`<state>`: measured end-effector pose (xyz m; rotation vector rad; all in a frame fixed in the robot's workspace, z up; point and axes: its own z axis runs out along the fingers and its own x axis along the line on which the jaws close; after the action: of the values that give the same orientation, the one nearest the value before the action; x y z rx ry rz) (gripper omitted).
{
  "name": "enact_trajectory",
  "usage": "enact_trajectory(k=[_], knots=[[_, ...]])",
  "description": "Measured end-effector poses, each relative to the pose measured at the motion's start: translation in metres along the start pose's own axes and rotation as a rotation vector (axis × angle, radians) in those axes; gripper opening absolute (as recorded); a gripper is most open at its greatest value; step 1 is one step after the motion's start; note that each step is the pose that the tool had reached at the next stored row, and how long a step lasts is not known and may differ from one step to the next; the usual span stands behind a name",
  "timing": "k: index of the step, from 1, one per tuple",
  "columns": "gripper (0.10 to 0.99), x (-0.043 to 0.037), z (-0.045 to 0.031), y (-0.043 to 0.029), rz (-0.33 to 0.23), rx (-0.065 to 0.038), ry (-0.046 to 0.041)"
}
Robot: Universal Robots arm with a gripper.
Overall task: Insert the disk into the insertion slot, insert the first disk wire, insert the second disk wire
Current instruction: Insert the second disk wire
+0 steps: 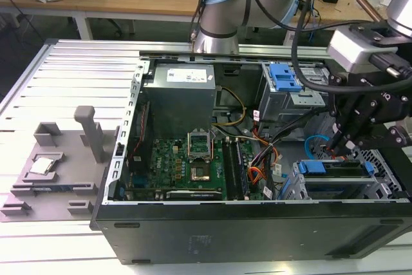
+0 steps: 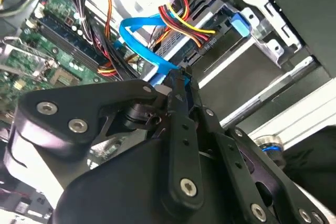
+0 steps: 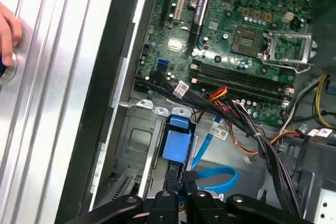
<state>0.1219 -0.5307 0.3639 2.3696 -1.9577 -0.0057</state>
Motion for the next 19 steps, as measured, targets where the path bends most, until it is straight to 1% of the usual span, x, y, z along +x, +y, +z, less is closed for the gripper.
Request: enact_trajectory(k=[2, 3, 4, 6, 8, 10, 11, 13, 14, 16, 17, 19], knots=[[0.165, -0.0001, 0.0017, -0.0001, 0.118, -0.005, -0.0068], [0.165, -0.0001, 0.002, -0.0001, 0.167, -0.007, -0.0094], [0.165, -0.0001, 0.0022, -0.0001, 0.196, -0.008, -0.011], [0.165, -0.0001, 0.0024, -0.0001, 0.222, -0.009, -0.0124], [0.165, -0.0001, 0.0026, -0.0001, 0.269, -0.011, -0.015], [0.165, -0.0001, 0.0027, -0.0001, 0.296, -0.012, -0.0164], [0.165, -0.0001, 0.0028, -0.0001, 0.327, -0.013, -0.0181], [0.165, -0.0002, 0.0031, -0.0002, 0.355, -0.014, -0.0197], [0.165, -0.0002, 0.0038, -0.0002, 0.399, -0.016, -0.0221], [0.165, -0.0001, 0.0042, -0.0002, 0.42, -0.017, -0.023], [0.165, -0.0002, 0.0045, -0.0002, 0.415, -0.017, -0.0235], [0.165, -0.0002, 0.0049, -0.0004, 0.381, -0.015, -0.0218]])
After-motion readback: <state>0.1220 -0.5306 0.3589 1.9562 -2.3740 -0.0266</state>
